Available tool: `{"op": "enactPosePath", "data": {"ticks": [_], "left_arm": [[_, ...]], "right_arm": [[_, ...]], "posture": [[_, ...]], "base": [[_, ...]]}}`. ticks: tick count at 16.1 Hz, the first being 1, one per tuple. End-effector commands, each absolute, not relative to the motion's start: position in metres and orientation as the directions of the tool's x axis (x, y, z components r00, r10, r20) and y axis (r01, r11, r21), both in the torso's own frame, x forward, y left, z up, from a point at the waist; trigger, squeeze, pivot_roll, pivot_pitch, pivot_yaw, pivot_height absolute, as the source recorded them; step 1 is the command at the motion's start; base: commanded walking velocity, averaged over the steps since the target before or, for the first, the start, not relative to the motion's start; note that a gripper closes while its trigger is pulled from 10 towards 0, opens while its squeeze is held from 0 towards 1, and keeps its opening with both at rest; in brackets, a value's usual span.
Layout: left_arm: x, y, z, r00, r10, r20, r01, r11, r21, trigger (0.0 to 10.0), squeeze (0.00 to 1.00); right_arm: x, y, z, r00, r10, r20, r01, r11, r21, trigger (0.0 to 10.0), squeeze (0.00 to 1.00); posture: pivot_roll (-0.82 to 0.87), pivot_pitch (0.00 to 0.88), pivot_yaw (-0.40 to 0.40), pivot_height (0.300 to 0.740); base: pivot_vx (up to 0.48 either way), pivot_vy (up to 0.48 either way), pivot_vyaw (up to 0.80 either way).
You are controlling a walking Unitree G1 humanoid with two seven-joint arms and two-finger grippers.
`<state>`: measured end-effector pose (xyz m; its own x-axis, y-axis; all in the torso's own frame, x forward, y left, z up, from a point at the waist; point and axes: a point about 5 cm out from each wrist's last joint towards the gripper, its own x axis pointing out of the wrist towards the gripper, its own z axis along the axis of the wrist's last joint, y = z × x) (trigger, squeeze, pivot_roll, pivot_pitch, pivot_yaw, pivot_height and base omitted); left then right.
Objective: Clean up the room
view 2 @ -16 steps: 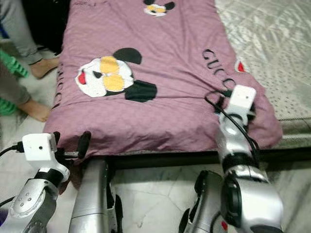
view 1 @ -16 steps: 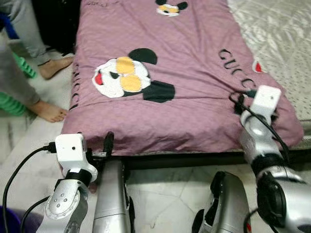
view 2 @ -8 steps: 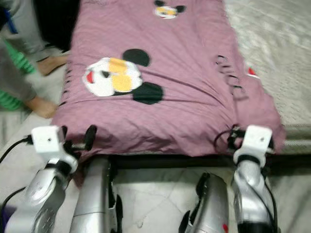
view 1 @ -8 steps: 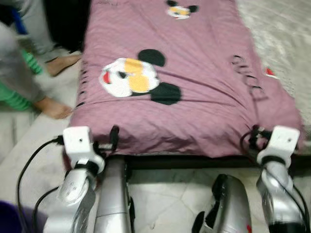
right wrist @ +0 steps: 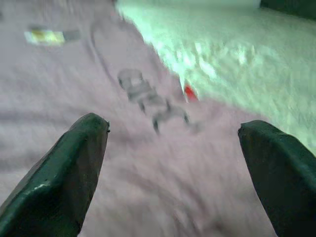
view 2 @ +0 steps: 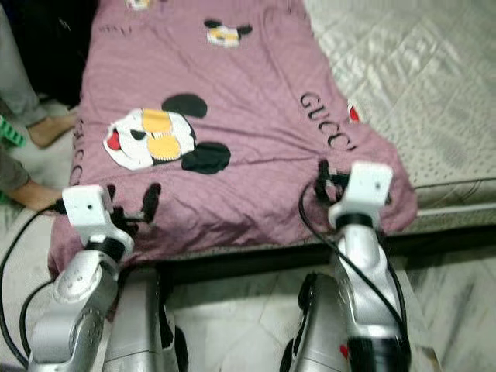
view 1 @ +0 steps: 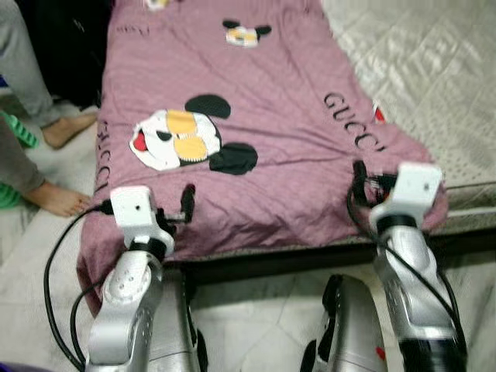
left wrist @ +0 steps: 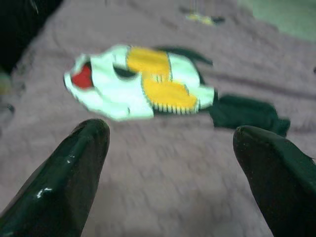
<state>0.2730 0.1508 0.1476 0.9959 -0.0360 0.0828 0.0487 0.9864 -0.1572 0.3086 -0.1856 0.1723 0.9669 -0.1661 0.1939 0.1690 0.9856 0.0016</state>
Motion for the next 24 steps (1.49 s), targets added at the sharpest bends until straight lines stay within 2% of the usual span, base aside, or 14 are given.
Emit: {"op": "enactPosePath", "data": {"ticks": [1,5,8,11,19,24], "left_arm": [[0.275,0.155,0.146,0.996,-0.026,0.091,0.040,0.989,-0.146,10.0,0.00],[0.289,0.159,0.146,0.993,-0.020,0.120,0.038,0.987,-0.157,10.0,0.00],[0.295,0.163,0.146,0.992,0.007,0.129,0.015,0.986,-0.166,10.0,0.00],[0.302,0.159,0.147,0.988,-0.021,0.152,0.044,0.988,-0.149,10.0,0.00],[0.308,0.160,0.145,0.986,0.001,0.169,0.021,0.991,-0.134,10.0,0.00],[0.311,0.159,0.149,0.983,-0.010,0.184,0.032,0.993,-0.117,10.0,0.00]], "right_arm": [[0.312,-0.187,0.176,0.963,-0.180,0.202,0.178,0.984,0.028,10.0,0.00],[0.326,-0.179,0.183,0.960,-0.170,0.220,0.160,0.985,0.065,10.0,0.00],[0.327,-0.175,0.181,0.958,-0.181,0.222,0.163,0.982,0.096,10.0,0.00],[0.329,-0.166,0.175,0.963,-0.163,0.214,0.141,0.983,0.116,10.0,0.00],[0.338,-0.162,0.172,0.964,-0.160,0.212,0.137,0.983,0.120,10.0,0.00],[0.341,-0.160,0.172,0.965,-0.157,0.212,0.136,0.985,0.110,10.0,0.00]], "posture": [[0.00,0.067,0.005,0.520],[-0.01,0.000,0.018,0.569],[-0.02,0.000,0.035,0.603],[-0.02,0.000,0.046,0.637],[-0.01,0.000,0.028,0.734],[-0.01,0.000,0.021,0.740]], "base": [[0.000,0.000,0.00],[0.000,0.000,0.00],[0.000,0.000,0.00],[0.000,0.000,0.00],[0.000,0.000,0.00],[0.000,0.000,0.00]]}}
